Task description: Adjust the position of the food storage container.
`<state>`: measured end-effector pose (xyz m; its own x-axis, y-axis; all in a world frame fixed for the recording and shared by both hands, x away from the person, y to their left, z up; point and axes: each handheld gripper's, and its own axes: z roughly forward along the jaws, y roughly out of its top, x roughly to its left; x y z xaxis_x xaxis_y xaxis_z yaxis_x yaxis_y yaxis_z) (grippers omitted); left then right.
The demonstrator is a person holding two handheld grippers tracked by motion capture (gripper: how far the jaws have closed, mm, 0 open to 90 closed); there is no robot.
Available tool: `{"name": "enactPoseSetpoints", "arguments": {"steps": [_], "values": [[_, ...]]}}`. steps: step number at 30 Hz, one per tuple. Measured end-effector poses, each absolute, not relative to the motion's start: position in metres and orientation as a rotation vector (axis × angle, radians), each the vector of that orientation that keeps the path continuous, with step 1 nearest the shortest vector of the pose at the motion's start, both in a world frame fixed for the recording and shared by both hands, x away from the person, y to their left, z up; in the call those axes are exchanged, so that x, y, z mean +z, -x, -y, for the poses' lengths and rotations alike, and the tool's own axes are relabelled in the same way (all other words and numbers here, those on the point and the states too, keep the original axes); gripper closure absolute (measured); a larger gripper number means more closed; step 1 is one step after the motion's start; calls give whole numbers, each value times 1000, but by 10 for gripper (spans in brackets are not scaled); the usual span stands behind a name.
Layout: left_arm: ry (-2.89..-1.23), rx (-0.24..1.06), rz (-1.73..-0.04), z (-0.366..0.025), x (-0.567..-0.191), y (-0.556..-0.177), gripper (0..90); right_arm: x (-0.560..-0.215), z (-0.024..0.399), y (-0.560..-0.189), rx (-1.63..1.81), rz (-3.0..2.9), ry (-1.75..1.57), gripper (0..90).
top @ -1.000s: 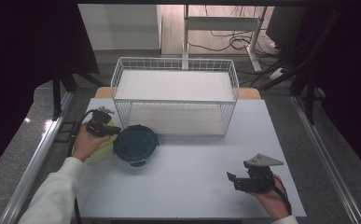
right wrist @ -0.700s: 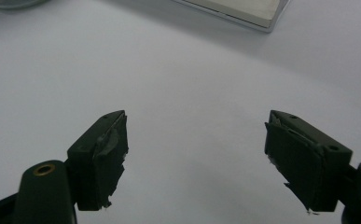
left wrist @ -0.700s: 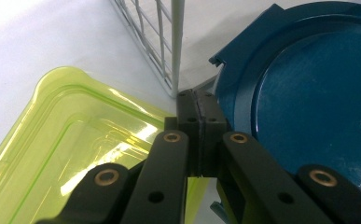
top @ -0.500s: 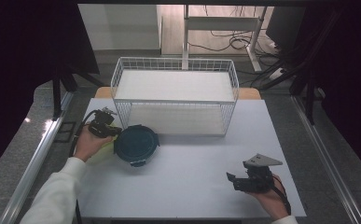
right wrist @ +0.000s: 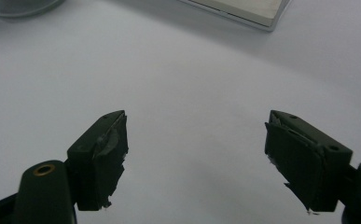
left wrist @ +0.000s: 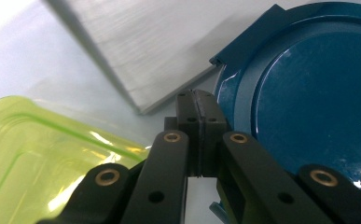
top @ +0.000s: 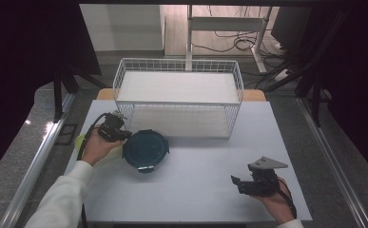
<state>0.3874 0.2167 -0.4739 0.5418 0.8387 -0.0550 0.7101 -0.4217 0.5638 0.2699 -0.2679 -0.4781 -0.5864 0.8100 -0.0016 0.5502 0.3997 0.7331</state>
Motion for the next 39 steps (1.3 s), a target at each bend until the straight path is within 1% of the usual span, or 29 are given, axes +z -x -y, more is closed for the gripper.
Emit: {"name": "enactPoseSetpoints", "arguments": {"steps": [7,12,13,15,18,19,24,39], "values": [[-2269,303,-1206,-205,-473,-382,900,-478,268,-270,1004,-2305,-1171,210],[-2266,296,-1181,-194,-474,-379,900,-477,267,-269,1005,-2308,-1170,211],[-2245,293,-1184,-190,-474,-378,900,-477,267,-269,1005,-2309,-1168,211],[-2268,296,-1158,-188,-474,-377,900,-477,267,-269,1004,-2309,-1168,211],[-2264,282,-1152,-183,-474,-374,900,-477,268,-269,1007,-2306,-1172,211],[-2236,275,-1159,-178,-475,-372,900,-477,267,-269,1008,-2306,-1172,211],[-2262,267,-1119,-173,-475,-368,900,-477,267,-269,1007,-2307,-1167,211],[-2265,236,-1081,-159,-477,-358,900,-477,266,-269,1007,-2308,-1164,211]]}}
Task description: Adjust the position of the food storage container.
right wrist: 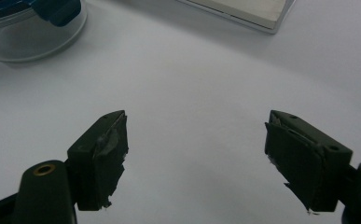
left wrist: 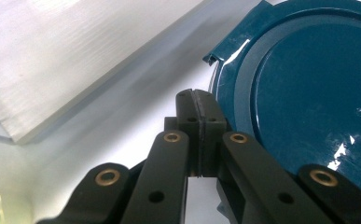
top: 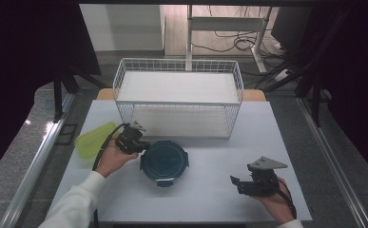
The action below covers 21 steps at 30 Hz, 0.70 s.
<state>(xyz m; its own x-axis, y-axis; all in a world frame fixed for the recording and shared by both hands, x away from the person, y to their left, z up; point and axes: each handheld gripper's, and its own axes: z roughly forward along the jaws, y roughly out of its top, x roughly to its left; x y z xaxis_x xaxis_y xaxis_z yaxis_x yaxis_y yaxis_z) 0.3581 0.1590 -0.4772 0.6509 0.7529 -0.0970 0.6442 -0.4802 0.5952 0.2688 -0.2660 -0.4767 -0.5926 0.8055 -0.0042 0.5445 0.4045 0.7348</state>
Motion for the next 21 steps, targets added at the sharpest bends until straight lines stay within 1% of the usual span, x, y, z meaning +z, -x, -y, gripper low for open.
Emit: {"name": "enactPoseSetpoints", "arguments": {"steps": [16,21], "values": [[-2284,221,-1008,-130,-476,-349,900,-477,265,-268,1009,-2311,-1162,210],[-2281,208,-995,-127,-477,-347,900,-477,266,-268,1009,-2311,-1163,210]]}}
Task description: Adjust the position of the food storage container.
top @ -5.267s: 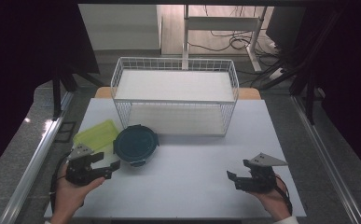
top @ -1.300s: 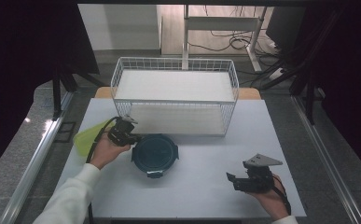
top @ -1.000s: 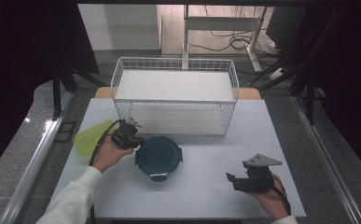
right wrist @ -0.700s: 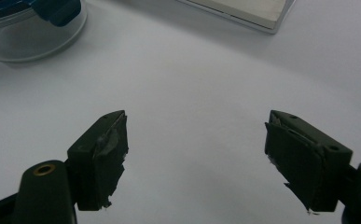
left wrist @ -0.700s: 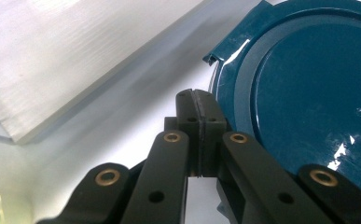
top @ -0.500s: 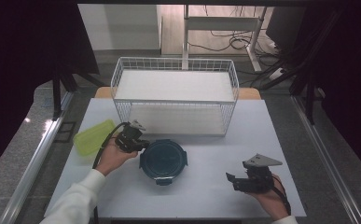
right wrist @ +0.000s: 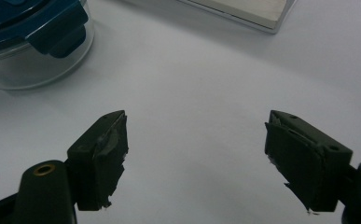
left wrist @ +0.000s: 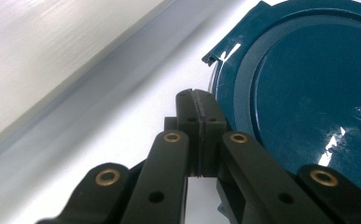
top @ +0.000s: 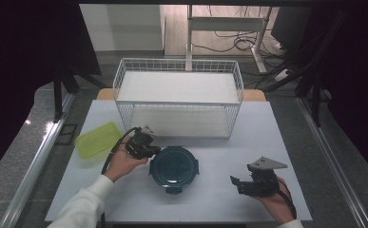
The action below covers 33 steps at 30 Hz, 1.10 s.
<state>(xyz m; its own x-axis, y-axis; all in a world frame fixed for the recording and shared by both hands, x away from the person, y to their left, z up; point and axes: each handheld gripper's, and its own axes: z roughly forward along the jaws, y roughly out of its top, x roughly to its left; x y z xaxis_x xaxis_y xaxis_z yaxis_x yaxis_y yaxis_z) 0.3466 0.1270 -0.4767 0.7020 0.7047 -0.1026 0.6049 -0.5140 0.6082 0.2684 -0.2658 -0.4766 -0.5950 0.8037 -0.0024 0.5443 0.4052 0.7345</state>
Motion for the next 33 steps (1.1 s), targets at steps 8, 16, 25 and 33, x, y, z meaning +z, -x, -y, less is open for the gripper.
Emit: {"name": "enactPoseSetpoints", "arguments": {"steps": [8,16,25,33], "values": [[-2284,194,-975,-125,-477,-344,900,-475,268,-269,1016,-2298,-1169,214],[-2242,185,-983,-129,-477,-342,900,-474,268,-268,1044,-2286,-1178,212],[-2120,271,-1075,-158,-453,-323,882,-473,270,-267,1068,-2279,-1175,210],[-2036,290,-1139,-170,-447,-277,563,-473,266,-266,1068,-2288,-1161,207]]}}
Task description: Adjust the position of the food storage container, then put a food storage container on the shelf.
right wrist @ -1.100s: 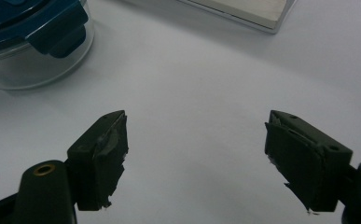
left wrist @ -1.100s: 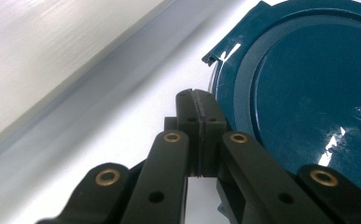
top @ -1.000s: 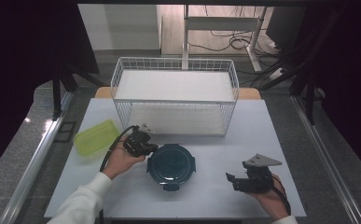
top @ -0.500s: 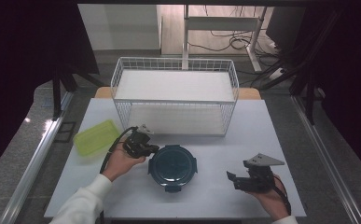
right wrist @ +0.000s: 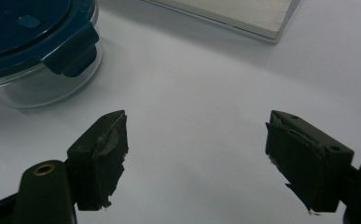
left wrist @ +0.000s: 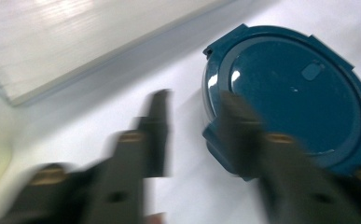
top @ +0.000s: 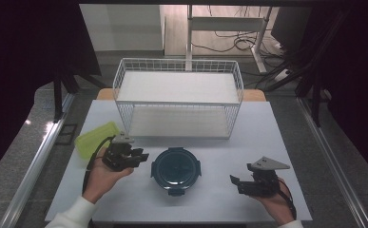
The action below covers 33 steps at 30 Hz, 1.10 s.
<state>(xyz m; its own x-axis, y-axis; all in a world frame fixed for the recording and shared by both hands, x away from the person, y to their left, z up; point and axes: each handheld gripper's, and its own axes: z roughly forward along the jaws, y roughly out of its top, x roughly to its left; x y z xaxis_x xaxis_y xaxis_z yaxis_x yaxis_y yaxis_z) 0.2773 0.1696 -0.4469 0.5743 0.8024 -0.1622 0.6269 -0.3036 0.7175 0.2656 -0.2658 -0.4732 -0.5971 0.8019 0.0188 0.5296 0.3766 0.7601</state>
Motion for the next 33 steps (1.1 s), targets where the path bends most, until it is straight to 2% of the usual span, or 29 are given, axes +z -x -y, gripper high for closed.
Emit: {"name": "enactPoseSetpoints", "arguments": {"steps": [3,6,12,20,33], "values": [[-2023,317,-1157,-173,-447,-265,322,-474,263,-265,1058,-2289,-1151,200],[-2035,333,-1188,-177,-448,-257,269,-474,262,-264,1069,-2290,-1146,197],[-1971,270,-1246,-183,-455,-245,208,-474,258,-263,1058,-2306,-1132,191],[-1947,261,-1245,-180,-468,-238,188,-474,253,-267,1106,-2336,-1150,191],[-1875,199,-1258,-183,-463,-240,119,-469,244,-270,1190,-2377,-1261,188]]}}
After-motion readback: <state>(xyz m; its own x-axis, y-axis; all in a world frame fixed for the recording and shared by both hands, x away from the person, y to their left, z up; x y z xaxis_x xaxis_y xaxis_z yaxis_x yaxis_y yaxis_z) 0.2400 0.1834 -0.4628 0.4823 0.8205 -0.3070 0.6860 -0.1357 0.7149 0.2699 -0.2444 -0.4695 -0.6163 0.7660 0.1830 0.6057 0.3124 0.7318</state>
